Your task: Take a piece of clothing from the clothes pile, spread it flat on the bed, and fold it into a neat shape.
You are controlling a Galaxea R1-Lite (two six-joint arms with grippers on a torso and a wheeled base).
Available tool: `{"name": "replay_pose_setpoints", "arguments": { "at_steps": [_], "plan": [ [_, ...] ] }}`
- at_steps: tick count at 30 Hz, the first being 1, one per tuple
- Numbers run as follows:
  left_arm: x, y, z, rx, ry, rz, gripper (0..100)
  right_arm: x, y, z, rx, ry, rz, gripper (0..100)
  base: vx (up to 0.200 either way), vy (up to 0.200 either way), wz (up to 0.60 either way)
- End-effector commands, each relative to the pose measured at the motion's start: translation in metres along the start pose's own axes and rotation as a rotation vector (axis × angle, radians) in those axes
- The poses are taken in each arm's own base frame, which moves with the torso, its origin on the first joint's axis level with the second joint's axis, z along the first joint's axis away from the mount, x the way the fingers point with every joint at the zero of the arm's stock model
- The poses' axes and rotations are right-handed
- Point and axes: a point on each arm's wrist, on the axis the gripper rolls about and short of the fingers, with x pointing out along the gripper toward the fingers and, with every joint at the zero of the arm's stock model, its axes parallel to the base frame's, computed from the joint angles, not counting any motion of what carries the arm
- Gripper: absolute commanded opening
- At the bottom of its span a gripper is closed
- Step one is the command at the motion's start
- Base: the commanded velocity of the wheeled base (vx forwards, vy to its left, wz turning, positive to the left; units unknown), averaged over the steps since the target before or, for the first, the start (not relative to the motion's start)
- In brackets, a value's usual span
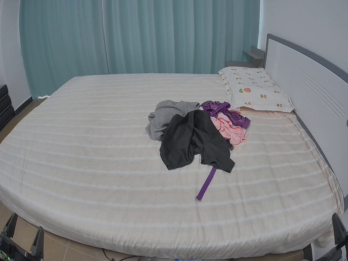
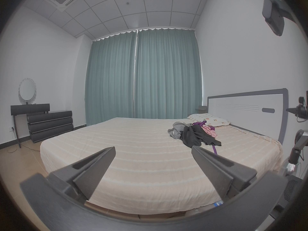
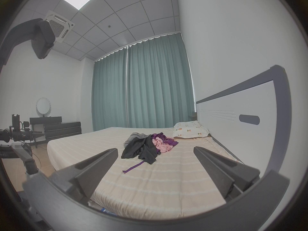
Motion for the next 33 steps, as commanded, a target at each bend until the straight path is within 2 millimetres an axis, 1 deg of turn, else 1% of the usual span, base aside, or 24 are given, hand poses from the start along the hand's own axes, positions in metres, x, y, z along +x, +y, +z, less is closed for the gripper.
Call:
{"name": "replay_pose_setpoints", "arguments": {
  "at_steps": [1,2,3,4,6,8,11,14,15,16,17,20,21,22,23,26,28,29,30,33],
  "plan": [
    [0.0,0.0,-0.005,-0.001,-0.002,0.001,100,0.018,-0.002,0.023,0.006,0.101,-0.022,100,0.0,0.0,0.0],
    [0.0,0.0,-0.005,-0.001,-0.002,0.001,100,0.018,-0.002,0.023,0.006,0.101,-0.022,100,0.0,0.0,0.0],
    [0.0,0.0,-0.005,0.0,-0.002,0.001,100,0.031,-0.004,0.031,0.019,0.171,-0.022,100,0.0,0.0,0.0],
    [0.0,0.0,-0.005,0.0,-0.002,0.001,100,0.033,-0.004,0.031,0.021,0.183,-0.023,100,0.0,0.0,0.0],
    [0.0,0.0,-0.005,-0.001,-0.002,0.001,100,0.056,-0.008,0.036,0.042,0.283,-0.02,100,0.0,0.0,0.0],
    [0.0,0.0,-0.005,0.0,0.0,0.001,100,0.076,-0.011,0.042,0.053,0.333,-0.014,100,0.0,0.0,0.0],
    [0.0,0.0,-0.005,-0.001,0.0,0.001,100,0.112,-0.016,0.045,0.059,0.411,-0.003,100,0.0,0.0,0.0],
    [0.0,0.0,-0.005,0.0,0.0,0.001,100,0.154,-0.016,0.043,0.077,0.476,0.039,100,0.0,0.0,0.0],
    [0.0,0.0,-0.005,0.0,0.0,0.001,100,0.158,-0.016,0.043,0.081,0.48,0.039,100,0.0,0.0,0.0],
    [0.0,0.0,-0.005,0.0,-0.002,0.001,100,0.178,-0.018,0.039,0.106,0.498,0.038,100,0.0,0.0,0.0],
    [0.0,0.0,-0.005,0.0,-0.002,0.001,100,0.19,-0.018,0.036,0.118,0.511,0.037,100,0.0,0.0,0.0],
    [0.0,0.0,-0.005,0.0,-0.002,0.001,100,0.218,-0.016,0.027,0.119,0.527,0.053,100,0.0,0.0,0.0],
    [0.0,0.0,-0.005,0.0,0.0,0.001,100,0.23,-0.015,0.02,0.119,0.548,0.057,100,0.0,0.0,0.0],
    [0.0,0.0,-0.005,0.0,-0.002,0.001,100,0.23,-0.015,0.02,0.119,0.548,0.057,100,0.0,0.0,0.0],
    [0.0,0.0,-0.005,0.0,-0.002,0.001,100,0.251,-0.014,0.007,0.118,0.588,0.046,100,0.0,0.0,0.0],
    [0.0,0.0,-0.005,0.0,0.0,0.001,100,0.284,-0.011,-0.016,0.143,0.633,0.019,100,0.0,0.0,0.0],
    [0.0,0.0,-0.005,0.0,0.0,0.001,100,0.303,-0.007,-0.028,0.177,0.633,0.008,100,0.0,0.0,0.0],
    [0.0,0.0,-0.005,0.0,0.0,0.001,100,0.31,-0.006,-0.031,0.188,0.63,-0.001,100,0.0,0.0,0.0],
    [0.0,0.0,-0.005,0.0,-0.002,0.001,100,0.325,-0.005,-0.041,0.21,0.628,-0.024,100,0.0,0.0,0.0],
    [0.0,0.0,-0.005,0.0,0.0,0.001,100,0.359,-0.004,-0.067,0.225,0.627,-0.083,100,0.0,0.0,0.0]
  ]
}}
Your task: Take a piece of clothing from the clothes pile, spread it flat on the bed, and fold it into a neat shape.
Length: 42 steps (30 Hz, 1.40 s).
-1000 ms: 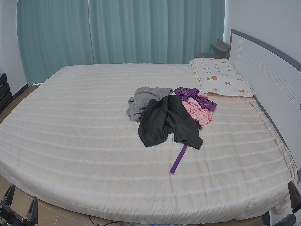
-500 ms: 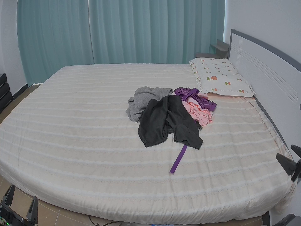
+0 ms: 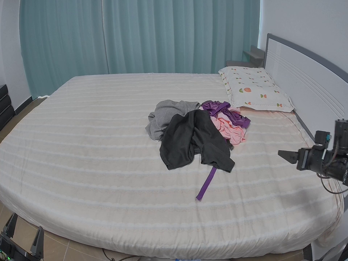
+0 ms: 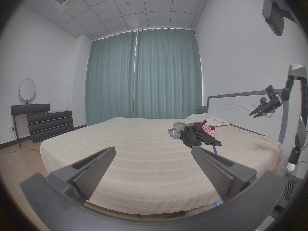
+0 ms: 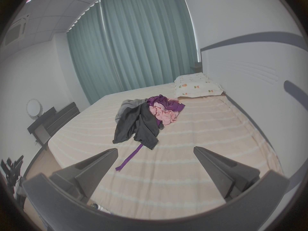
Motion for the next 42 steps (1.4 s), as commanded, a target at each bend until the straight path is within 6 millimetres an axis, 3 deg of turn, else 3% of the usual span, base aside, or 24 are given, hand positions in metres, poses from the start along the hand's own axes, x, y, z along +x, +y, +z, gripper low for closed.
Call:
{"name": "replay_pose_setpoints", "arguments": {
  "at_steps": [1,2,3,5,7,11,13,16,31,42],
  "plan": [
    [0.0,0.0,-0.005,0.0,-0.002,0.001,100,0.14,0.004,-0.021,0.089,0.096,-0.068,100,0.0,0.0,0.0],
    [0.0,0.0,-0.005,0.0,-0.002,0.001,100,0.14,0.004,-0.021,0.089,0.096,-0.068,100,0.0,0.0,0.0],
    [0.0,0.0,-0.005,0.0,0.0,0.001,100,0.166,0.002,-0.021,0.11,0.081,-0.1,100,0.0,0.0,0.0],
    [0.0,0.0,-0.005,0.0,0.0,0.001,100,0.177,0.003,-0.021,0.131,0.08,-0.101,100,0.0,0.0,0.0],
    [0.0,0.0,-0.005,0.0,0.0,0.001,100,0.202,0.012,-0.028,0.183,0.1,-0.089,100,0.0,0.0,0.0],
    [0.0,0.0,-0.005,0.0,-0.002,0.001,100,0.226,0.019,-0.041,0.236,0.132,-0.081,100,0.0,0.0,0.0],
    [0.0,0.0,-0.005,0.0,-0.002,0.001,100,0.232,0.019,-0.046,0.249,0.141,-0.086,100,0.0,0.0,0.0],
    [0.0,0.0,-0.005,0.0,0.0,0.001,100,0.256,0.015,-0.062,0.265,0.164,-0.098,100,0.0,0.0,0.0],
    [0.0,0.0,-0.005,0.0,0.0,0.001,100,0.304,0.025,-0.086,0.339,0.169,-0.078,100,0.0,0.0,0.0],
    [0.0,0.0,-0.005,0.0,-0.002,0.001,100,0.316,0.031,-0.083,0.355,0.138,-0.054,100,0.0,0.0,0.0]
  ]
}}
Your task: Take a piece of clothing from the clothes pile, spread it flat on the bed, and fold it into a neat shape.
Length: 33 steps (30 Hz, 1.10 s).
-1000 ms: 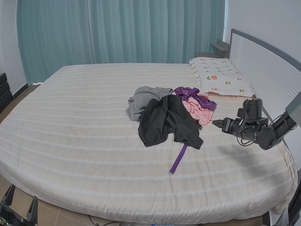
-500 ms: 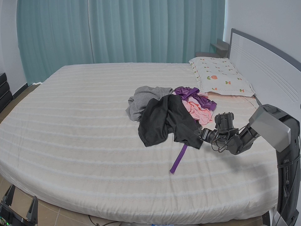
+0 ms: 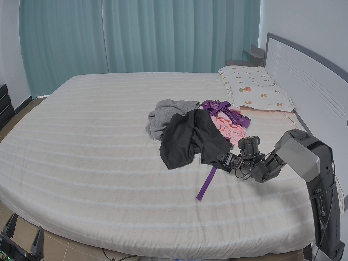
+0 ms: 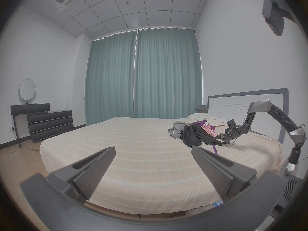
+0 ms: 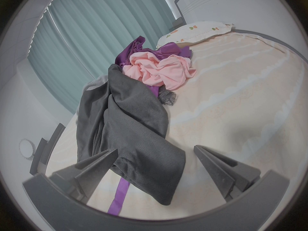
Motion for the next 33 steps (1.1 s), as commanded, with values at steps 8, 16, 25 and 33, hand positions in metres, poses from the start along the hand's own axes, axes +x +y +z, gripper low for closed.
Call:
{"name": "replay_pose_setpoints", "arguments": {
  "at_steps": [8,16,25,33],
  "plan": [
    [0.0,0.0,-0.005,0.0,-0.002,0.001,100,0.003,0.015,-0.003,-0.006,-0.008,0.037,0,0.0,0.0,0.0],
    [0.0,0.0,-0.005,0.0,-0.002,0.001,100,-0.024,0.031,0.015,0.122,-0.027,0.078,0,0.0,0.0,0.0],
    [0.0,0.0,-0.005,0.0,0.0,0.001,100,-0.108,0.018,0.026,0.21,0.045,0.154,0,0.0,0.0,0.0],
    [0.0,0.0,-0.005,0.0,-0.002,0.001,100,-0.215,0.037,0.02,0.163,-0.05,0.34,0,0.0,0.0,0.0]
  ]
}}
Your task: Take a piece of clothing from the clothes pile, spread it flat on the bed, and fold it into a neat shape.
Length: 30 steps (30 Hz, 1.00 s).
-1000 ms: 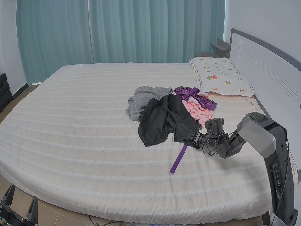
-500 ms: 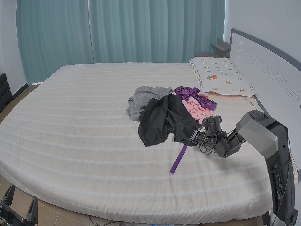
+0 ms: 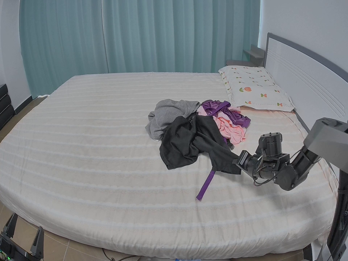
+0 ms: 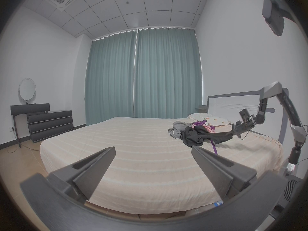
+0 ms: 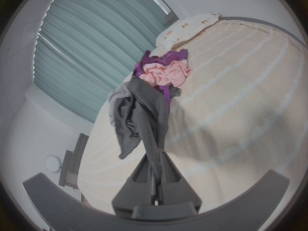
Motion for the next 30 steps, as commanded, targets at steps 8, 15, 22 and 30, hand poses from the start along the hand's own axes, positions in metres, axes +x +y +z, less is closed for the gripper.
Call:
{"name": "replay_pose_setpoints", "arguments": {
  "at_steps": [8,15,22,30],
  "plan": [
    [0.0,0.0,-0.005,0.0,-0.002,0.001,100,-0.192,0.1,0.018,-0.091,-0.201,0.456,0,0.0,0.0,0.0],
    [0.0,0.0,-0.005,0.003,0.0,0.001,100,-0.238,0.14,0.041,-0.102,-0.268,0.587,0,0.0,0.0,0.0],
    [0.002,0.0,-0.004,0.009,0.023,-0.035,100,-0.247,0.146,0.043,-0.107,-0.284,0.629,0,0.0,0.0,0.0],
    [0.003,0.0,0.0,0.004,0.032,-0.038,100,-0.244,0.145,0.032,-0.115,-0.241,0.626,0,0.0,0.0,0.0]
  ]
}}
